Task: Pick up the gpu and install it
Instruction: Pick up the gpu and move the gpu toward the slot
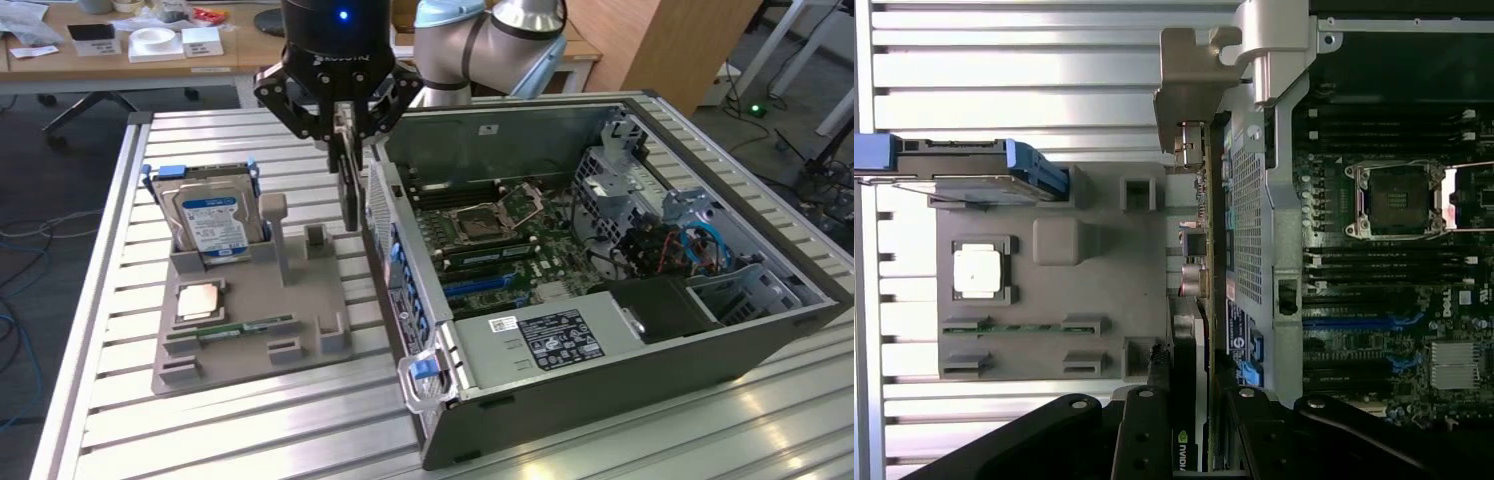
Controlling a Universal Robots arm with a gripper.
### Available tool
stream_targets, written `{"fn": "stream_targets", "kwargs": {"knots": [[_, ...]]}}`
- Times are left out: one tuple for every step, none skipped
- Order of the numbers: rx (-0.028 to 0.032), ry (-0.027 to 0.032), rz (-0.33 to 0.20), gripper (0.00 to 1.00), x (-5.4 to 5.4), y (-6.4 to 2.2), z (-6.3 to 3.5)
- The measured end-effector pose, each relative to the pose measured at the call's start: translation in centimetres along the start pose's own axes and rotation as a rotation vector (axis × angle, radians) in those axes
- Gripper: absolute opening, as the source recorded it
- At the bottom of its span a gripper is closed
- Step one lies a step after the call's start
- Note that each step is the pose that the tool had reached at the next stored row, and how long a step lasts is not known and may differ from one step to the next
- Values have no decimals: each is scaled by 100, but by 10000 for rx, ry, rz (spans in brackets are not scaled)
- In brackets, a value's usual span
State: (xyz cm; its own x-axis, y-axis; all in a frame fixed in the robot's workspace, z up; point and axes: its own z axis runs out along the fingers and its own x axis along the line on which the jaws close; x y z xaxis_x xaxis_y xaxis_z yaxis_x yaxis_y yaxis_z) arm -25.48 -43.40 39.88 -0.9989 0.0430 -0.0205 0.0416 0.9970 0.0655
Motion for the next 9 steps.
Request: {"fn": "stream_targets", "kwargs": {"knots": [[-3,1,0,27,-12,0,0],[-5,1,0,27,-23,1,0],[-8,1,0,27,-32,1,0],[-10,1,0,27,-42,2,1],[-14,1,0,27,-51,2,1],[-17,1,1,27,-59,3,1],[-22,2,0,27,-69,3,1],[-25,2,1,27,-77,4,2],[-29,2,1,27,-85,4,2]]}}
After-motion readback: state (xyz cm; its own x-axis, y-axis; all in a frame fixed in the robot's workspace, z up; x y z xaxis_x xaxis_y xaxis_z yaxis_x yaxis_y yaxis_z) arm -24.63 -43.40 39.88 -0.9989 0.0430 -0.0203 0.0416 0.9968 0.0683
